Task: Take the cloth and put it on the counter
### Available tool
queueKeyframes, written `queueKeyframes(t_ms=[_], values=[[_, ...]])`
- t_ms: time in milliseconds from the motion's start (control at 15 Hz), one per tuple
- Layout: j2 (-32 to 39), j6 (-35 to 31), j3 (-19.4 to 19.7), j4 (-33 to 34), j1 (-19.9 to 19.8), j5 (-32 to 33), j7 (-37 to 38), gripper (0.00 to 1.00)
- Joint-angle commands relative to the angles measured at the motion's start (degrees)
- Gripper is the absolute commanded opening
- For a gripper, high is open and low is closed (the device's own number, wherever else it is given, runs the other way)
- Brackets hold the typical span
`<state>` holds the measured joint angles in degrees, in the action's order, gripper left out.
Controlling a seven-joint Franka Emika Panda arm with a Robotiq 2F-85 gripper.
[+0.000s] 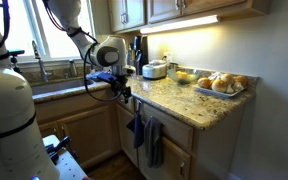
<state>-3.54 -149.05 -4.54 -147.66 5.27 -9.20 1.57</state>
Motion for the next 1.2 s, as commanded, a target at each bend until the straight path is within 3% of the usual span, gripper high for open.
queueKeyframes(t_ms=[0, 467, 600, 667, 1133], values=[[7.4, -7.84, -0.09, 0.67, -0.03, -0.56, -1.54, 1.0], [22.37, -17.78, -2.87, 5.89, -2.88, -4.08, -4.26, 1.0], [23.69, -17.25, -4.75, 7.16, -4.67, -4.42, -5.39, 1.0], [22.46, -16.39, -3.22, 6.02, -2.93, -2.26, -2.52, 1.0], [26.37, -18.47, -5.46, 8.89, -4.95, -3.72, -4.23, 1.0]])
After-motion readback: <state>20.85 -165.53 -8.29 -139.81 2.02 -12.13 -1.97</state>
